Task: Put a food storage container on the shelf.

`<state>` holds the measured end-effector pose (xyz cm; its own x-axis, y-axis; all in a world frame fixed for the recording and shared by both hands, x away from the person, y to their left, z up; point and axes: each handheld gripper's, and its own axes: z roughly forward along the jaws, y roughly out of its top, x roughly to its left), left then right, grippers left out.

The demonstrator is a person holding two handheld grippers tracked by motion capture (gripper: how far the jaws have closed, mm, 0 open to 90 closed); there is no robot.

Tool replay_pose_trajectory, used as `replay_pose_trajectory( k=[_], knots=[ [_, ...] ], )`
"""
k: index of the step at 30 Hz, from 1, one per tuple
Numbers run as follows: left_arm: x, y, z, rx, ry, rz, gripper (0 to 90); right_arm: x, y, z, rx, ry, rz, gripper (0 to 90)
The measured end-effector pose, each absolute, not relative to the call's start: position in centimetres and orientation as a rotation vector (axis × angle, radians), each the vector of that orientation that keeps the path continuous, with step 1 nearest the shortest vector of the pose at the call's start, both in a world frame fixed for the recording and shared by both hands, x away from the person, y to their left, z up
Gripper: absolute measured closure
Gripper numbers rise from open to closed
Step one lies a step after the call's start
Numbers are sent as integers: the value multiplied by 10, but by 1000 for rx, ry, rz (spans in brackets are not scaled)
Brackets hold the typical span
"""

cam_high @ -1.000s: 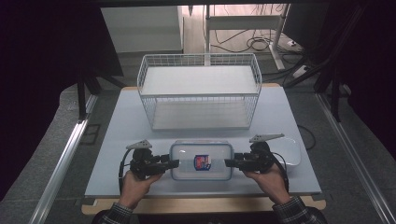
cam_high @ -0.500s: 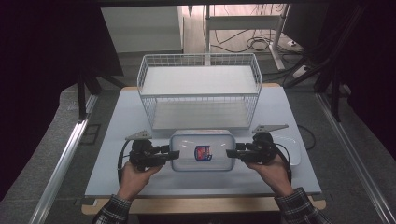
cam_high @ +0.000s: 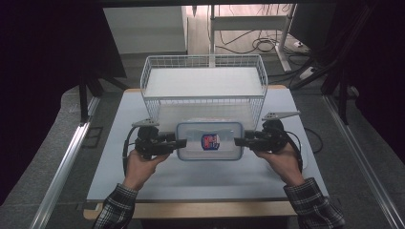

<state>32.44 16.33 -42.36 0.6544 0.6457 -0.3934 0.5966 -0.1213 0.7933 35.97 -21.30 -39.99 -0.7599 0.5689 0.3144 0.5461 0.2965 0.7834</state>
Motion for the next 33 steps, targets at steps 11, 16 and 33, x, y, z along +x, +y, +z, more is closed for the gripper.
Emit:
replay_pose_trajectory(
  k=[11, 16, 33],
  knots=[
    [336, 171, -409, 1743, 946, -9, 539, 370, -220, -387, 1074, 2487, 1566, 506],
    [342, 175, -394, 1741, 936, 9, 539, 376, -216, -372, 1046, 2475, 1568, 506],
    [380, 187, -346, 1715, 927, 47, 536, 412, -203, -323, 1034, 2406, 1612, 502]
  ],
)
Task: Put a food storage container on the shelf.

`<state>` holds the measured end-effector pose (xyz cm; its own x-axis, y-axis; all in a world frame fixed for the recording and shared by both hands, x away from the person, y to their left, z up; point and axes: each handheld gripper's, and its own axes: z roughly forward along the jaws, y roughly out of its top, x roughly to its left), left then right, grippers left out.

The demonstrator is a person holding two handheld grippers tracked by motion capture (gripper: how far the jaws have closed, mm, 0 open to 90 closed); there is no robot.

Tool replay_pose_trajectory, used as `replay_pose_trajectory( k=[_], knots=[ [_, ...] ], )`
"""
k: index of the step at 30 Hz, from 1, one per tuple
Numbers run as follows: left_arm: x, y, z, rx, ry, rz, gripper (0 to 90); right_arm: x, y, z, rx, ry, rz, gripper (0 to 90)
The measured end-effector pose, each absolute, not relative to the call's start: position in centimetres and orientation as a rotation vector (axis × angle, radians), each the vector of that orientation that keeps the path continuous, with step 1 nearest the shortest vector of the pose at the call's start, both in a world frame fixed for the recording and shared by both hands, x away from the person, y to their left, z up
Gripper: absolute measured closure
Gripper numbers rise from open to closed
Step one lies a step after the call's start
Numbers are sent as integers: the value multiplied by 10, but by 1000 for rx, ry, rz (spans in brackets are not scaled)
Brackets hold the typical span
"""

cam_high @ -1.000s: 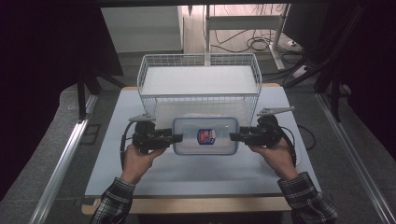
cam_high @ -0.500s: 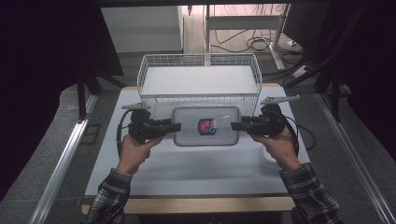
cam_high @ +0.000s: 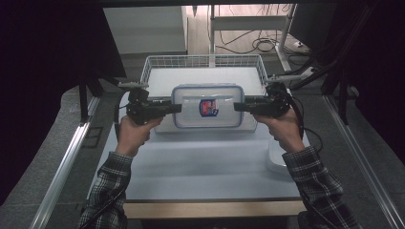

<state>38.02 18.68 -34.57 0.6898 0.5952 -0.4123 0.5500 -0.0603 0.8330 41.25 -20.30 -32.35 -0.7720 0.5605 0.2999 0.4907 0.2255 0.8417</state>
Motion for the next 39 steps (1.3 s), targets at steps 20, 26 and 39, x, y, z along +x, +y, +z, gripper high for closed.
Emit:
replay_pose_trajectory(
  k=[20, 26, 39],
  knots=[
    [427, 194, -317, 1670, 976, 68, 528, 462, -192, -296, 1079, 2351, 1653, 497],
    [441, 197, -319, 1644, 989, 57, 524, 475, -189, -292, 1104, 2344, 1637, 495],
    [449, 197, -326, 1579, 996, 89, 507, 488, -186, -296, 1104, 2312, 1651, 471]
  ],
)
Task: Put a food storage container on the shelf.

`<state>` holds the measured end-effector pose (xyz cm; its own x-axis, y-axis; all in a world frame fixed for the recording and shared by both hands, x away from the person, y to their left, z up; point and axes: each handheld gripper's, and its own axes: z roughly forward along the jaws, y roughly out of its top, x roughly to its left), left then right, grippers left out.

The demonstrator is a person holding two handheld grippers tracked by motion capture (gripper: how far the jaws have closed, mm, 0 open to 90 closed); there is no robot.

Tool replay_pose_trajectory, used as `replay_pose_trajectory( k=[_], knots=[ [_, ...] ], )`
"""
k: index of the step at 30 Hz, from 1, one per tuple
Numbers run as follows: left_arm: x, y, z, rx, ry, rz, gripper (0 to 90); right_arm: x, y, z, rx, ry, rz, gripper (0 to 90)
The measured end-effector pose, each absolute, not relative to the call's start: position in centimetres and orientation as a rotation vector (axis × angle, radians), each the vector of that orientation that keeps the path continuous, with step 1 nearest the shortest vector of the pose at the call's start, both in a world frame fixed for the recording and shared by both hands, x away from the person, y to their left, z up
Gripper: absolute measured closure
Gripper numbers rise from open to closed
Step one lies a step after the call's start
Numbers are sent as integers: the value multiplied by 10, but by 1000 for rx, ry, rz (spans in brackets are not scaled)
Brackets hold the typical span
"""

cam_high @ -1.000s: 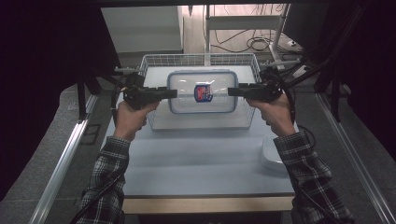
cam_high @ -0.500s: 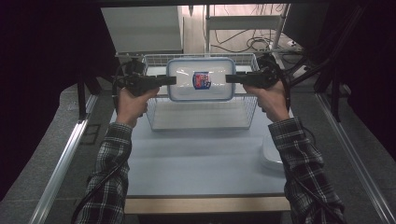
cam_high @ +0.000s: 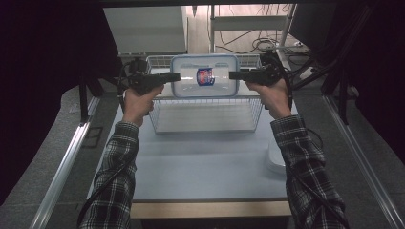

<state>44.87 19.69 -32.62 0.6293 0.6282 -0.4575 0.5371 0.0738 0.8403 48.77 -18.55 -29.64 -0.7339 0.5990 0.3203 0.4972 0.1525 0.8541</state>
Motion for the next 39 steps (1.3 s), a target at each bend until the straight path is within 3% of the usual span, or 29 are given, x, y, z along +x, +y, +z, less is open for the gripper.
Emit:
replay_pose_trajectory(
  k=[8, 14, 23, 34, 39],
  knots=[
    [449, 196, -330, 1546, 1001, 114, 494, 488, -184, -300, 1114, 2285, 1643, 456],
    [449, 185, -335, 1630, 1046, 219, 471, 488, -181, -303, 1130, 2285, 1623, 415],
    [450, 189, -341, 1611, 1044, 169, 494, 494, -183, -306, 1184, 2269, 1660, 402],
    [451, 185, -339, 1579, 1061, 175, 413, 493, -178, -307, 1182, 2239, 1534, 356],
    [450, 184, -334, 1584, 1075, 232, 403, 494, -178, -308, 1195, 2221, 1580, 428]
  ],
)
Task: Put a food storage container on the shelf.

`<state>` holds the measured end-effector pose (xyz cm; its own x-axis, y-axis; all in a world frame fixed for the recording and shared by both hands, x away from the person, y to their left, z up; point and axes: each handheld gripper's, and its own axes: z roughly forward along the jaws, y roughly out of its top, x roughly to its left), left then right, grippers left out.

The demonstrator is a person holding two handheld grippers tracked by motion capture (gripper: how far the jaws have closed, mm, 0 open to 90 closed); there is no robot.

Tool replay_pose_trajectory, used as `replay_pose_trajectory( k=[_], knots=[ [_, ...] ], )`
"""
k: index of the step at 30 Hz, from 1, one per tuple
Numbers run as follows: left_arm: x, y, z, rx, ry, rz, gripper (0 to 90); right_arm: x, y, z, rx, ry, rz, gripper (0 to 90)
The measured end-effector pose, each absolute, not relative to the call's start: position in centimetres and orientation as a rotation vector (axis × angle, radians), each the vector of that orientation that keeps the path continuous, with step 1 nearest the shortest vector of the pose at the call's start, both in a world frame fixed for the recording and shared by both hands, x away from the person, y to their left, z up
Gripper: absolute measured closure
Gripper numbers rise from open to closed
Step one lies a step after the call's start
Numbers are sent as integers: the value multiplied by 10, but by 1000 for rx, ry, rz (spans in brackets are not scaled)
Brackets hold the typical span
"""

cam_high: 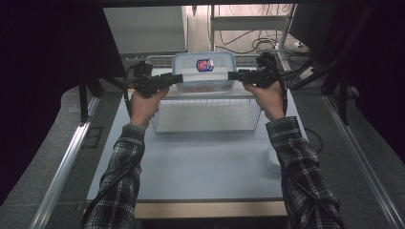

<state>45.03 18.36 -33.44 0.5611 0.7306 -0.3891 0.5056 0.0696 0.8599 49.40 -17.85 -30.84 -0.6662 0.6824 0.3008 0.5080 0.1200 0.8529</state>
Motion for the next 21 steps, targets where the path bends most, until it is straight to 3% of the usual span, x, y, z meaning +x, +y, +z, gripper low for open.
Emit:
replay_pose_trajectory(
  k=[5, 10, 11, 12, 13, 15, 16, 18, 19, 20, 21],
  knots=[
    [447, 187, -328, 1574, 1068, 324, 406, 493, -179, -308, 1185, 2163, 1587, 435],
    [438, 198, -328, 1555, 1024, 327, 483, 491, -185, -307, 1132, 2139, 1570, 485],
    [436, 199, -328, 1560, 1018, 326, 517, 488, -189, -306, 1105, 2133, 1583, 545],
    [433, 200, -329, 1563, 1012, 323, 517, 488, -189, -306, 1105, 2133, 1583, 545],
    [428, 201, -332, 1584, 998, 323, 562, 484, -193, -305, 1080, 2136, 1588, 645],
    [424, 201, -336, 1612, 989, 323, 614, 477, -195, -305, 1046, 2150, 1582, 743],
    [424, 201, -336, 1612, 989, 323, 649, 477, -195, -305, 1046, 2150, 1582, 743],
    [420, 200, -341, 1645, 972, 306, 679, 469, -195, -307, 1008, 2171, 1560, 835],
    [419, 199, -344, 1664, 967, 303, 749, 463, -193, -312, 981, 2208, 1534, 886],
    [419, 197, -348, 1681, 965, 301, 749, 463, -193, -312, 981, 2208, 1534, 886],
    [420, 195, -353, 1701, 960, 290, 803, 459, -190, -317, 956, 2241, 1501, 893]
  ],
)
